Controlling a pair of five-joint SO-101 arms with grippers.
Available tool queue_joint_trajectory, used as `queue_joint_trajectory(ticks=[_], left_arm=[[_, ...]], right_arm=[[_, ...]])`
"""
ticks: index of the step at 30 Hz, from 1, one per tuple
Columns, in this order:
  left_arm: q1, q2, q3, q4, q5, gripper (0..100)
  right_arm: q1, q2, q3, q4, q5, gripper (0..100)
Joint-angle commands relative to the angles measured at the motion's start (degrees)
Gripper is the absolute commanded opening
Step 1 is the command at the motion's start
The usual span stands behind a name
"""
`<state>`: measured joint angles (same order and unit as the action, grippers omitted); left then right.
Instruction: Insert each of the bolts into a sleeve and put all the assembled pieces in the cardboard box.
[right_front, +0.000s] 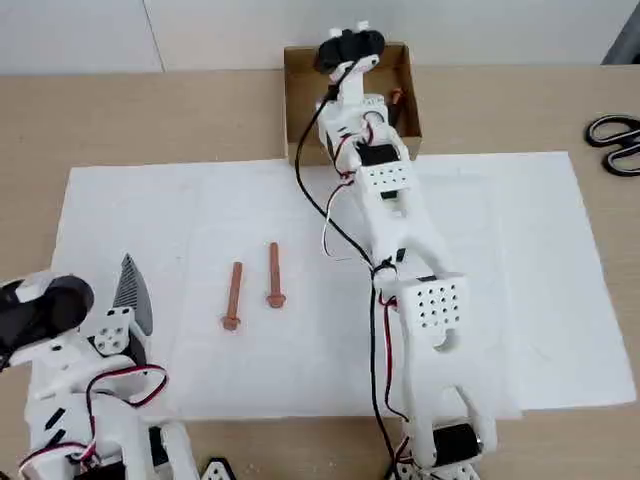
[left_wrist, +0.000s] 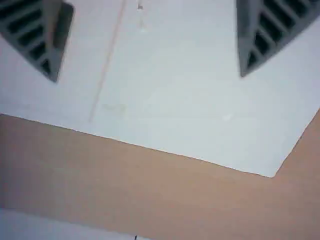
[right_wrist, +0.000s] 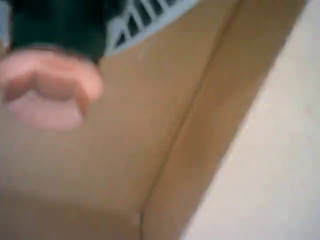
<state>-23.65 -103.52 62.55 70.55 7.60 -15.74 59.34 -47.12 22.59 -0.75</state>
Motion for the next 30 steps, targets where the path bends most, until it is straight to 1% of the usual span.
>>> queue_joint_trajectory(ticks=[1, 4, 12, 16, 19, 30], left_arm=[[0.1, -0.6, -0.2, -0.2, -0.1, 22], [0.1, -0.6, -0.2, -0.2, -0.1, 22], [0.1, -0.6, 0.0, -0.2, -0.1, 22], [0.1, -0.6, 0.0, -0.2, -0.1, 22], [0.1, -0.6, 0.0, -0.2, -0.1, 22], [0.1, -0.6, 0.0, 0.1, -0.1, 22]], right_arm=[[0.7, -1.1, -5.8, -1.3, 0.7, 14.5], [0.5, -0.8, -5.8, -1.3, 0.7, 19.9], [0.6, -1.4, -6.2, -1.4, 0.7, 18.8], [1.0, -6.2, -6.2, 0.8, 0.7, 18.8], [1.5, -12.9, -6.2, 9.4, 0.4, 18.8], [3.5, -31.5, -6.2, 53.4, 0.4, 18.8]])
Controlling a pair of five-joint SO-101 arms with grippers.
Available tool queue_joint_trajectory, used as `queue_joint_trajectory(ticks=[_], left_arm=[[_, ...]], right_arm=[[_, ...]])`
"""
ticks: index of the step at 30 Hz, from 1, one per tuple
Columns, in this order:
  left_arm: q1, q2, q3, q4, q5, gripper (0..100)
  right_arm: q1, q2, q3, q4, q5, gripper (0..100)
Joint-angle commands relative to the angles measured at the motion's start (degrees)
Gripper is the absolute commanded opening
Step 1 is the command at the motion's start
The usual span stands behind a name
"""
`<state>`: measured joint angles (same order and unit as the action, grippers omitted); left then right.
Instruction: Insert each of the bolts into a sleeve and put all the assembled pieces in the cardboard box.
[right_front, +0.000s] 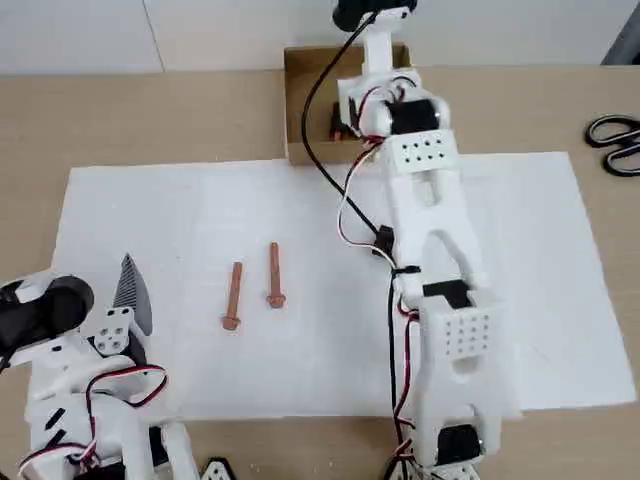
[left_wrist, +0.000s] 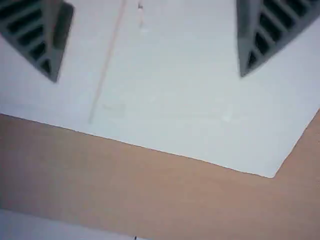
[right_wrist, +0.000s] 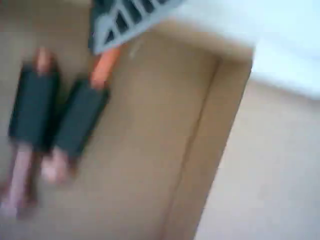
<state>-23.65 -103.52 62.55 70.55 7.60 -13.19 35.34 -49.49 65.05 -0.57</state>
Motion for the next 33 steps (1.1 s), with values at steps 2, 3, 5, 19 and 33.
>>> queue_joint_trajectory(ticks=[2, 3, 5, 19, 33], left_arm=[[0.1, -0.6, 0.0, 0.2, -0.1, 22], [0.1, -0.7, 0.0, 0.2, -0.1, 22], [0.1, -0.7, 0.0, 0.2, -0.1, 22], [-0.2, -0.7, 0.1, 0.3, -0.1, 22], [-0.2, -0.7, 0.1, 0.9, -0.1, 22]], right_arm=[[1.1, -10.0, -3.8, 18.9, 0.4, 18.8], [1.4, -11.1, -3.8, 22.7, 0.3, 18.8], [1.7, -12.6, -3.8, 28.8, 0.2, 18.9], [2.9, -20.0, 26.2, 30.9, 17.8, 19.0], [-2.4, -19.7, 31.6, 30.4, 30.1, 19.1]])
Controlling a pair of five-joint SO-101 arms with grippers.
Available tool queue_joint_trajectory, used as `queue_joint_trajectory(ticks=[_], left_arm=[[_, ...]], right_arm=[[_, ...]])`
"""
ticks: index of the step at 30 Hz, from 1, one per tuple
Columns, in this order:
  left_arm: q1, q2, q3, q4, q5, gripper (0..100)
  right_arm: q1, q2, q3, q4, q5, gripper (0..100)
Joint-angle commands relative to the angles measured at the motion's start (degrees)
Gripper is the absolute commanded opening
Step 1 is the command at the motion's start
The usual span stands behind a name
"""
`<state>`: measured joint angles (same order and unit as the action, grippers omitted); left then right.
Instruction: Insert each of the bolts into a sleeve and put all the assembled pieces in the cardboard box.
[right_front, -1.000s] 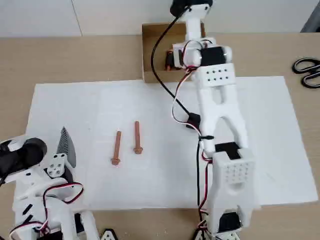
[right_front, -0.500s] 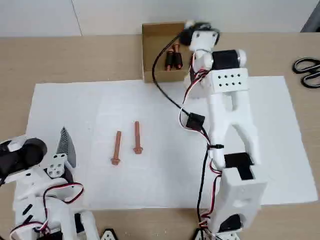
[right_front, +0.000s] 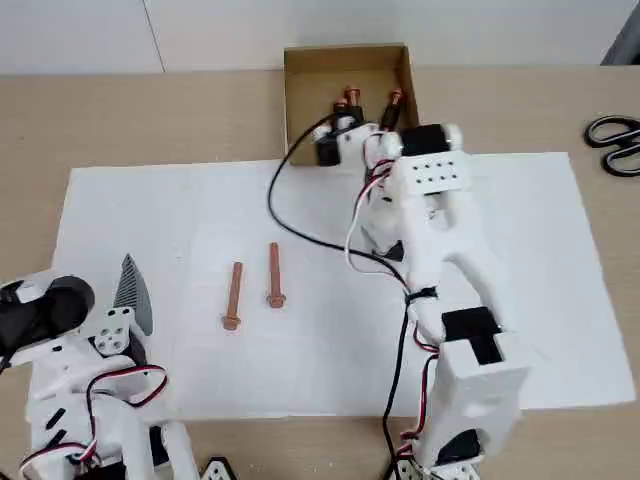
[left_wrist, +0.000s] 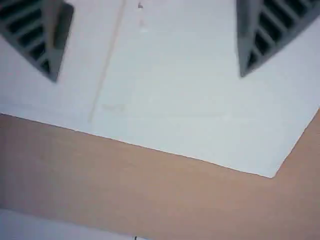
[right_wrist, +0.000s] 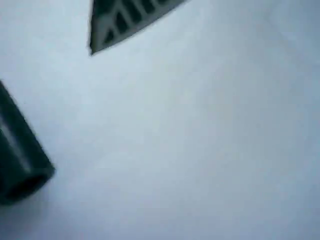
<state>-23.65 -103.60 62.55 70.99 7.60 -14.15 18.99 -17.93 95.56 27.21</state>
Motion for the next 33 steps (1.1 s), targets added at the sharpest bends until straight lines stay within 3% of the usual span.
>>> queue_joint_trajectory(ticks=[1, 12, 33], left_arm=[[-0.2, -0.6, 0.1, 0.5, -0.1, 22], [-0.2, -0.6, 0.1, 0.5, -0.1, 22], [-0.2, -0.6, 0.9, 0.4, -0.1, 22]], right_arm=[[-2.1, -3.4, 0.0, -0.2, 3.3, 19.1], [-3.7, 3.4, -0.3, -2.7, 8.1, 19.0], [-2.1, 9.4, -0.3, -3.4, 10.5, 19.0]])
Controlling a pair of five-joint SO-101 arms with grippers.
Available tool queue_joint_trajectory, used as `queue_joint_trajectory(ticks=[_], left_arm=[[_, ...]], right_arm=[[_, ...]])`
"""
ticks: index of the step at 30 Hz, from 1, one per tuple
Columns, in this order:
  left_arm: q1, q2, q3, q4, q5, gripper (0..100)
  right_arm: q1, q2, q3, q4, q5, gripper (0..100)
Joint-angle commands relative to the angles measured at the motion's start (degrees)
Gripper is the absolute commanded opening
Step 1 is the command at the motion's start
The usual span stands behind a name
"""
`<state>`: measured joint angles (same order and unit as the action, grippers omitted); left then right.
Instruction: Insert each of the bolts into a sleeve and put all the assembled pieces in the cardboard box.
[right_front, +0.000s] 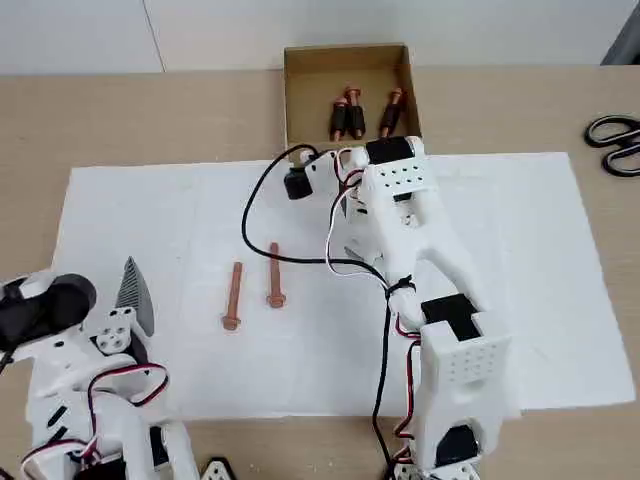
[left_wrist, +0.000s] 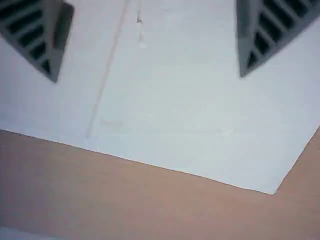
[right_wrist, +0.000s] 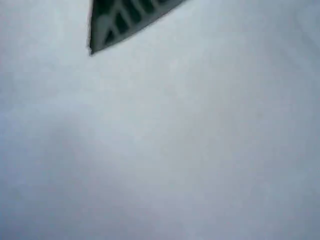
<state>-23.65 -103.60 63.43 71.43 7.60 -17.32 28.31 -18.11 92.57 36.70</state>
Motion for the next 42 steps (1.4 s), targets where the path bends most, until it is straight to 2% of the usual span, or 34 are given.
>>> queue_joint_trajectory(ticks=[1, 23, 42], left_arm=[[-0.2, -0.6, 0.0, -0.1, -0.1, 22], [-0.2, -0.6, 0.0, -0.2, -0.1, 22], [-0.2, -0.6, 0.0, -0.2, -0.1, 22]], right_arm=[[1.5, 0.1, -0.1, -0.4, 1.1, 19.0], [2.3, 0.3, -0.2, -1.2, 3.7, 19.0], [-4.0, 3.4, 0.2, 1.5, 1.8, 19.0]])
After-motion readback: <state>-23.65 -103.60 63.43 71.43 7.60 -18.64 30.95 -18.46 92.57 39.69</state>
